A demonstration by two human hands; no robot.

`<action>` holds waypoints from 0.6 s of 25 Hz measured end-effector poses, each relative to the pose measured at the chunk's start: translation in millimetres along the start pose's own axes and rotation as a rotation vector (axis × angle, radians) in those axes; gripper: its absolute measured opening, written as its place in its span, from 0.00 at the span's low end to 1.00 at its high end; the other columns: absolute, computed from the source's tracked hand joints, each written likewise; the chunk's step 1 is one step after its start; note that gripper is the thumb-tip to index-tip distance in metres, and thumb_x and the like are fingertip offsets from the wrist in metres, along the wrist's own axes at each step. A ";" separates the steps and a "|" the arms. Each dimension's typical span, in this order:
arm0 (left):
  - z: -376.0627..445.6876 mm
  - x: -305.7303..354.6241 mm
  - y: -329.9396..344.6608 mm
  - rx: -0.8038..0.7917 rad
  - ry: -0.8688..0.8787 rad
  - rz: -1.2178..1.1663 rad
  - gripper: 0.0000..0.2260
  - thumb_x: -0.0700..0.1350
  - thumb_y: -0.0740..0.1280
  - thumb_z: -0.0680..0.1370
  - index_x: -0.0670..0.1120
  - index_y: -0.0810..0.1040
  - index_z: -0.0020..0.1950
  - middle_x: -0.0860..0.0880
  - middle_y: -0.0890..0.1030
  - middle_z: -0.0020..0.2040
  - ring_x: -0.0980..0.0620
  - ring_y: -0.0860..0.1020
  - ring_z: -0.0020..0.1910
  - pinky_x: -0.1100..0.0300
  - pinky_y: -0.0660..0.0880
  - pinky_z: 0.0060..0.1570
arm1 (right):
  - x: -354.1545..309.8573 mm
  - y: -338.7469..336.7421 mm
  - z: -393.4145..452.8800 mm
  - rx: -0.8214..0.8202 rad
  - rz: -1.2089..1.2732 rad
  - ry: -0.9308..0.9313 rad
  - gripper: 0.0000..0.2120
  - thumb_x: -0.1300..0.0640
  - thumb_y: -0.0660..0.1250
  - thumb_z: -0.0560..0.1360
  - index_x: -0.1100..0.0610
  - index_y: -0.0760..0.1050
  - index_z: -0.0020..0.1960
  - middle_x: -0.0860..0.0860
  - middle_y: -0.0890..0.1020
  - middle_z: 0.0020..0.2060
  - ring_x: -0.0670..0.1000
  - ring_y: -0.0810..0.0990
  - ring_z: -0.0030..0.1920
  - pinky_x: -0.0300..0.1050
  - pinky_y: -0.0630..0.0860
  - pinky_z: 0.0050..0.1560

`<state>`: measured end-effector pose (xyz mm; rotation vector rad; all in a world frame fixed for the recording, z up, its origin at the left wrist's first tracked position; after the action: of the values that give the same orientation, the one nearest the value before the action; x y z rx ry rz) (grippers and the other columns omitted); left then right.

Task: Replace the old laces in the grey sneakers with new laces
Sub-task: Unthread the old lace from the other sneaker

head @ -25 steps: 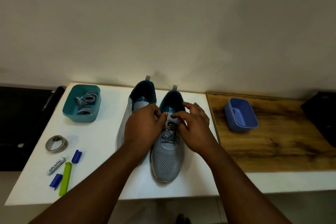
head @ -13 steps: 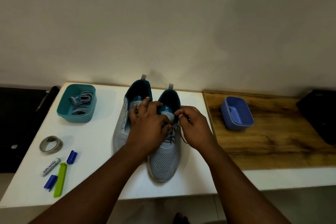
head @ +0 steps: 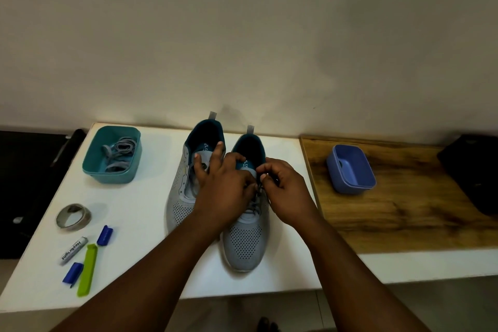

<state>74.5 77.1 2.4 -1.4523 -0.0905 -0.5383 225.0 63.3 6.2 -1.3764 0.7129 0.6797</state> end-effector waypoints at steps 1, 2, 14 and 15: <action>0.1 -0.7 -2.8 0.034 -0.008 0.000 0.12 0.58 0.62 0.79 0.58 0.83 0.54 0.53 0.70 0.72 0.42 0.50 0.81 0.32 0.40 0.74 | -0.7 0.1 0.3 -0.001 -0.014 -0.012 0.09 0.60 0.66 0.80 0.51 0.81 0.56 0.41 0.79 0.56 0.35 0.76 0.56 0.32 0.74 0.56; 0.6 -3.4 -8.3 0.090 -0.030 -0.012 0.11 0.56 0.61 0.79 0.57 0.83 0.53 0.52 0.71 0.70 0.42 0.53 0.80 0.32 0.42 0.74 | -0.9 0.1 0.4 0.000 -0.023 -0.023 0.08 0.61 0.66 0.80 0.51 0.81 0.55 0.41 0.79 0.56 0.36 0.76 0.56 0.34 0.75 0.56; -5.9 4.1 -15.2 0.185 0.065 0.163 0.11 0.58 0.63 0.80 0.61 0.81 0.58 0.47 0.65 0.79 0.38 0.50 0.81 0.31 0.43 0.75 | 2.6 2.6 -2.2 0.010 0.048 0.030 0.09 0.61 0.66 0.81 0.49 0.80 0.55 0.42 0.80 0.57 0.41 0.79 0.56 0.42 0.79 0.58; -4.9 2.7 -8.0 0.139 0.058 0.165 0.11 0.60 0.63 0.79 0.62 0.82 0.56 0.48 0.66 0.78 0.38 0.49 0.81 0.30 0.43 0.74 | 3.2 2.1 -2.8 0.006 0.061 0.037 0.09 0.61 0.66 0.81 0.49 0.80 0.54 0.42 0.80 0.57 0.41 0.79 0.56 0.42 0.80 0.58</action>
<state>72.3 71.5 10.1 -1.2945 0.0373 -0.4297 225.3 60.7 2.2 -1.3691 0.7882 0.7008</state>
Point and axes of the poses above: each hand's wrist, its own z-axis towards the middle knuckle, its own y-axis out of the palm, x = y × z, the point moved 7 cm from there along z, towards the middle knuckle
